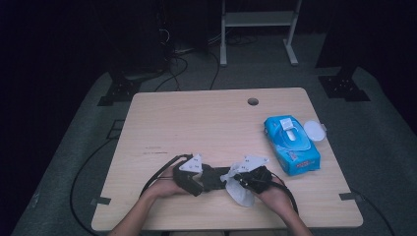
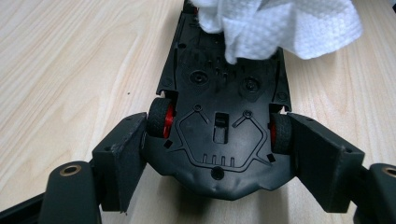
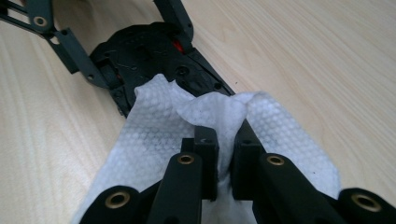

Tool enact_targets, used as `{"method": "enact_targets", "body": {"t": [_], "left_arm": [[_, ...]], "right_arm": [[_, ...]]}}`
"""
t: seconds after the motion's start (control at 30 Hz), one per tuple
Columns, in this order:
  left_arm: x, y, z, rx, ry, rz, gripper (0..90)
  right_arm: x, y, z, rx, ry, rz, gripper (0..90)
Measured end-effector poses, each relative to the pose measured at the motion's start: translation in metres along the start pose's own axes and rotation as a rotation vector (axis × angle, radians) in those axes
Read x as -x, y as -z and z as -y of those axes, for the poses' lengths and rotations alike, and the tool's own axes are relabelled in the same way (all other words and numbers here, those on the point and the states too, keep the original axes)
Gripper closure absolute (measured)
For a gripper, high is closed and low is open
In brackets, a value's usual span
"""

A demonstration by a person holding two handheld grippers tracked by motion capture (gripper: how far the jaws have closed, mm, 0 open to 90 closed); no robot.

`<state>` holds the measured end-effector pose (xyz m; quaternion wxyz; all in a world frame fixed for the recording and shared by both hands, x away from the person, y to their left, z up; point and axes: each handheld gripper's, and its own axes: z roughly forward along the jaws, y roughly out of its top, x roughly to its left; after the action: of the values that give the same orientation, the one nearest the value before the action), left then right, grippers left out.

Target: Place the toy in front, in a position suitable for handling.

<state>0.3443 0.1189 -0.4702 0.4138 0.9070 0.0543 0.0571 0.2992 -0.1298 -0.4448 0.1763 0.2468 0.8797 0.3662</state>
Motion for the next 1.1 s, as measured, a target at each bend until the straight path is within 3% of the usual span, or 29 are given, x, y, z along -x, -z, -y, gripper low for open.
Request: {"method": "enact_targets", "body": {"t": [0.2, 0.27, 0.53, 0.63, 0.67, 0.7, 0.77, 0.9, 1.1], "left_arm": [[0.002, -0.002, -0.002, -0.010, -0.020, 0.000, 23.7], [0.002, -0.001, -0.001, -0.002, -0.007, 0.002, 23.8], [0.001, -0.001, -0.001, 0.008, 0.006, 0.001, 23.7], [0.001, -0.002, -0.002, -0.003, -0.007, -0.001, 23.7], [0.002, -0.002, -0.002, 0.010, 0.004, 0.003, 23.7], [0.001, -0.002, -0.002, -0.005, -0.009, -0.002, 23.7], [0.002, -0.002, -0.001, -0.002, -0.010, -0.003, 23.7], [0.001, -0.001, 0.000, 0.009, -0.001, 0.001, 23.4], [0.003, 0.002, 0.003, 0.012, 0.010, -0.014, 21.3]], "right_arm": [[-0.026, -0.016, -0.013, 0.041, 0.049, -0.103, 83.2], [-0.027, -0.016, -0.014, 0.037, 0.064, -0.098, 83.3], [0.002, 0.010, 0.011, 0.003, -0.015, -0.008, 83.4], [-0.004, 0.009, 0.009, 0.009, -0.008, -0.014, 83.4], [-0.007, 0.007, 0.006, 0.015, 0.002, -0.029, 83.3], [-0.011, 0.003, 0.003, 0.018, 0.003, -0.054, 83.3], [-0.016, -0.001, -0.001, 0.016, 0.023, -0.042, 83.4], [-0.011, -0.002, 0.001, 0.025, -0.020, -0.059, 83.6], [-0.012, -0.002, 0.001, 0.024, -0.027, -0.047, 83.6]]}}
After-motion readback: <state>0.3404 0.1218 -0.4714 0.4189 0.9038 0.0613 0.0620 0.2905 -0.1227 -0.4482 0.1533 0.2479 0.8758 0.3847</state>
